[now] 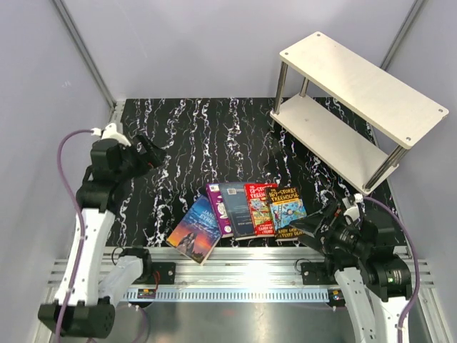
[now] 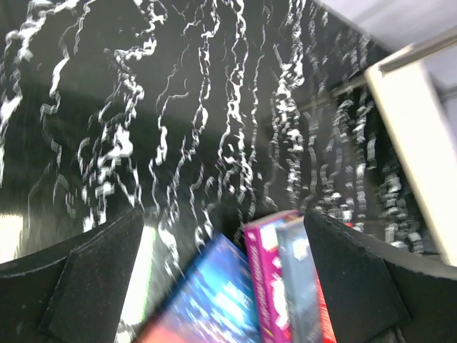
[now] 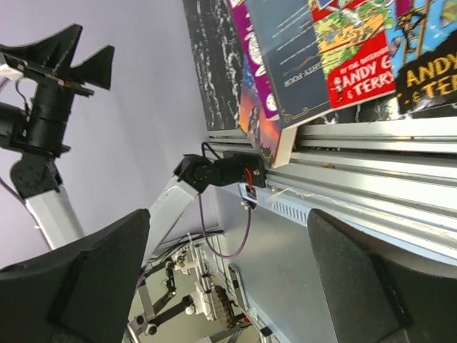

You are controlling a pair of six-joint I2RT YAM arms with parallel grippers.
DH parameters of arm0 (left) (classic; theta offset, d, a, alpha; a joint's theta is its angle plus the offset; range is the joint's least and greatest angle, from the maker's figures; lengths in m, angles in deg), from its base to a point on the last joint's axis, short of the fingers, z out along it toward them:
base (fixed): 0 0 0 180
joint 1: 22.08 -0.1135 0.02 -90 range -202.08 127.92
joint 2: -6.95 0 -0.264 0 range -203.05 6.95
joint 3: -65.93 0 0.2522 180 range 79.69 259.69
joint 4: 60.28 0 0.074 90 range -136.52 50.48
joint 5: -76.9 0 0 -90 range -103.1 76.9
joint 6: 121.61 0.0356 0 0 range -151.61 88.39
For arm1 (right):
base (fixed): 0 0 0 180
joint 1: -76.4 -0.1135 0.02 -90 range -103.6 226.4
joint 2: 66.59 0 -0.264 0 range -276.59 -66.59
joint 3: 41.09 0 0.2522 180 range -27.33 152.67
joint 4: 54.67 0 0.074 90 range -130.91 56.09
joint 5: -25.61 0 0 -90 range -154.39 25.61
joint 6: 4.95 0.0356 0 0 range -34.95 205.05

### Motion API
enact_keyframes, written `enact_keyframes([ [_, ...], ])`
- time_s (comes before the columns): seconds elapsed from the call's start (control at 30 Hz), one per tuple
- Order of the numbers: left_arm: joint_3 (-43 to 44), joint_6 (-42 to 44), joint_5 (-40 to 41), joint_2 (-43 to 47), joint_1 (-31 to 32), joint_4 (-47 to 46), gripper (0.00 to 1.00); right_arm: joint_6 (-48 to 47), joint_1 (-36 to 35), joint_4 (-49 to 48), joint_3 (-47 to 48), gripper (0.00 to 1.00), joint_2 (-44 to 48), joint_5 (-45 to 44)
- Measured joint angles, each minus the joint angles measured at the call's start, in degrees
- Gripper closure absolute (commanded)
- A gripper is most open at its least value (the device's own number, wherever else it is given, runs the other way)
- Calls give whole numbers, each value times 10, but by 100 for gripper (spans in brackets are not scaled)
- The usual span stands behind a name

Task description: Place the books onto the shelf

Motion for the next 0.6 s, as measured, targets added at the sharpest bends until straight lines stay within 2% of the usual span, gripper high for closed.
enact_keyframes([
  [0.13, -2, -39, -18, 79, -17, 47, 1, 66, 0, -29, -39, 0, 82, 45],
  [0.23, -15, -64, -25, 83, -2, 69, 1, 93, 0, -28, -80, 0, 96, 65],
  [0.37, -50, -98, -12, 78, 85, 87, 1, 33, 0, 1, -55, 0, -19, 52],
  [0.5, -59, -130, 17, 47, 209, 89, 1, -99, 0, 48, 49, 0, -206, -18],
  [0.6, -56, -143, 55, -9, 300, 83, 1, -162, 0, 54, 83, 0, -294, -77],
])
